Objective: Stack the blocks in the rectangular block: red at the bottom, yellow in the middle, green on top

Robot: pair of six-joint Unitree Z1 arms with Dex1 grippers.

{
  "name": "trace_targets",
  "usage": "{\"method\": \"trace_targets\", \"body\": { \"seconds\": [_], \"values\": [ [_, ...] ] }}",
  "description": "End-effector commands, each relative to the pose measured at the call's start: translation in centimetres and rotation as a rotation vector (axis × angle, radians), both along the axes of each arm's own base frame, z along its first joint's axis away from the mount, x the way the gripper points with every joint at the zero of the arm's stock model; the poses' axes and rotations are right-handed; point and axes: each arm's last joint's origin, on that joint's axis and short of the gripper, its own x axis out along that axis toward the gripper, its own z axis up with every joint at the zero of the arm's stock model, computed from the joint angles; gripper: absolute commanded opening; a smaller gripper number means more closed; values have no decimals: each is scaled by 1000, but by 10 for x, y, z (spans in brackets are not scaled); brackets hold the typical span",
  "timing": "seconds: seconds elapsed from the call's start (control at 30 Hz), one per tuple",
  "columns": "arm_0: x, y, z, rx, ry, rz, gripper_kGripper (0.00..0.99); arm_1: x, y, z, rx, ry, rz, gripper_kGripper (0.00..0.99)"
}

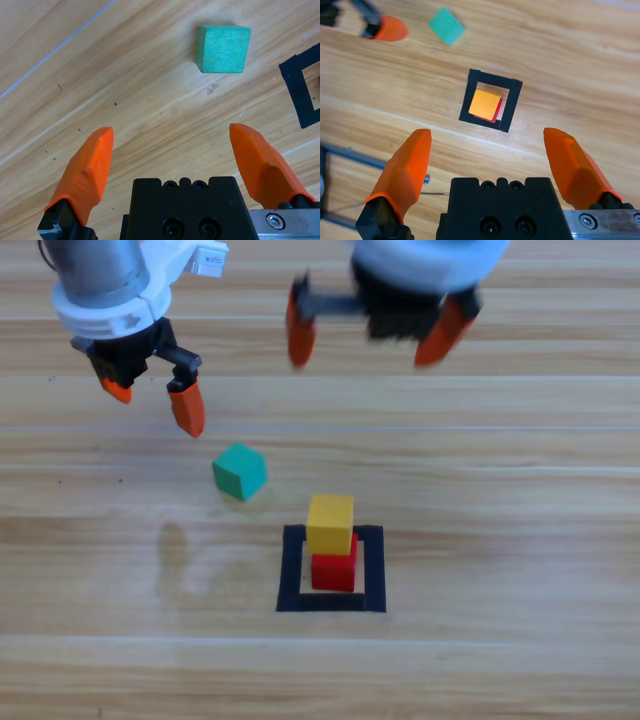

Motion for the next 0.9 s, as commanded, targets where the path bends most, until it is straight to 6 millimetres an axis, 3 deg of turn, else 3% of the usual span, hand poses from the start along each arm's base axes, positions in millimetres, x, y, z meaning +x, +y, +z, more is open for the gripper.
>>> {"method": "trace_targets", "body": {
  "seconds": [0.03, 0.1, 0.17, 0.2, 0.27, 0.43, 0.57, 0.73, 0.9],
  "values": [
    [2, 7, -8, -6, 10, 5, 990, -13, -8, 6, -75, -47, 279, 990],
    [3, 6, -10, -12, -6, 9, 990, -5, -13, -11, -65, -29, 380, 989],
    [10, 3, -22, -9, 3, 13, 990, 7, -59, -32, 130, 8, 463, 990],
    [15, 1, -28, -8, 8, 16, 990, 4, -98, -43, 333, -19, 537, 989],
    [22, -7, -37, -3, 13, 18, 990, -16, -134, -48, 469, -142, 591, 983],
    [30, -23, -52, -1, 20, 21, 990, -75, -193, -38, 444, -318, 698, 988],
    [33, -30, -57, -8, 24, 13, 990, -123, -239, -39, 451, -579, 846, 989],
    [34, -35, -69, 4, 47, 2, 985, -123, -236, -44, 425, -598, 940, 989],
    [26, -40, -66, 2, 53, -12, 974, -115, -225, -49, 386, -544, 995, 989]
  ]
}}
